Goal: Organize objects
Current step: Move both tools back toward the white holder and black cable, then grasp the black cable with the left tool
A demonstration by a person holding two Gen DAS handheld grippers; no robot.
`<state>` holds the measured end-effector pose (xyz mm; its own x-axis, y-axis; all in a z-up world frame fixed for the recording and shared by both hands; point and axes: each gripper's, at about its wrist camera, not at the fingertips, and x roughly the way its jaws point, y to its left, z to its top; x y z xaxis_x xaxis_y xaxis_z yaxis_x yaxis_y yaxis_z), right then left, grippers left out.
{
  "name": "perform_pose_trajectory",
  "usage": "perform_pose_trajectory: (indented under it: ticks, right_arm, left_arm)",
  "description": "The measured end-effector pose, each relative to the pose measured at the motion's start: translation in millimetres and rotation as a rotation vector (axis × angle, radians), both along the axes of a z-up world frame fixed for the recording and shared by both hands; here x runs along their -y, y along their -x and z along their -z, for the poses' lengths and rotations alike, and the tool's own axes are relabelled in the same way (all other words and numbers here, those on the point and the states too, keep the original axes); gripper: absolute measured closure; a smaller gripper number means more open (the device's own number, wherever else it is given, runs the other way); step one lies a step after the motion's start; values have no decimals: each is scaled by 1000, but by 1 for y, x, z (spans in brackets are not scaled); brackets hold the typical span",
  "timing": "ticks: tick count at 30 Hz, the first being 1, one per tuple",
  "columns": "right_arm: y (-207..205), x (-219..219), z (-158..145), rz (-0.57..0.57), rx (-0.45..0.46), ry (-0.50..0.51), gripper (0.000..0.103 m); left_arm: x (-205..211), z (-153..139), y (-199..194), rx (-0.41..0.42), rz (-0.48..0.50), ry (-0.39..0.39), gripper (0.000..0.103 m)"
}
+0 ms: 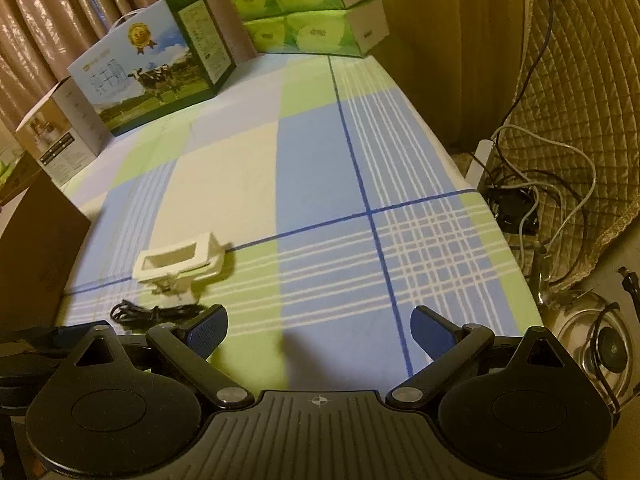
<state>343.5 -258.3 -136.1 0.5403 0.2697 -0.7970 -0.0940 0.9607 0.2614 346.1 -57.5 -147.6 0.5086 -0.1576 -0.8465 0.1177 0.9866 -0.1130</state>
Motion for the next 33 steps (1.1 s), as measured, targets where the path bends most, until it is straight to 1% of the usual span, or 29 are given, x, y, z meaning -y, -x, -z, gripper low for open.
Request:
perform_pose_trajectory:
  ticks: [3, 11, 14, 15, 20, 22, 25, 27, 29, 31, 33]
  right_arm:
    - [-5, 5, 4, 10, -7, -2, 7]
    - [-11, 12, 8, 25, -21, -4, 7]
    - [-11, 13, 8, 26, -22, -5, 7]
    - [-11, 13, 8, 26, -23, -4, 7]
    - [-12, 15, 10, 31, -32, -8, 7]
    - [-11, 15, 12, 30, -37, -6, 7]
    - [-8, 14, 12, 22, -33, 4, 7]
    - [-6, 14, 12, 24, -36, 0, 7]
    - [-4, 14, 12, 25, -39, -3, 7]
    - [-1, 14, 11, 23, -42, -2, 7]
    - [1, 14, 11, 18, -41, 3, 7]
  left_arm:
    - [4, 5, -7, 11, -7, -2, 10]
    - [17, 14, -18, 34, 8, -81, 9]
    - [17, 20, -21, 23, 23, -92, 9]
    - [16, 20, -21, 34, 30, -97, 9]
    - [13, 22, -19, 62, 153, -106, 8]
    - [9, 21, -16, 82, 198, -98, 8]
    - [5, 21, -16, 102, 254, -83, 7]
    - [5, 24, -18, 110, 279, -98, 7]
    - [4, 24, -18, 121, 319, -88, 7]
    - [4, 24, -17, 116, 360, -81, 7]
    - [4, 26, -14, 120, 391, -91, 7]
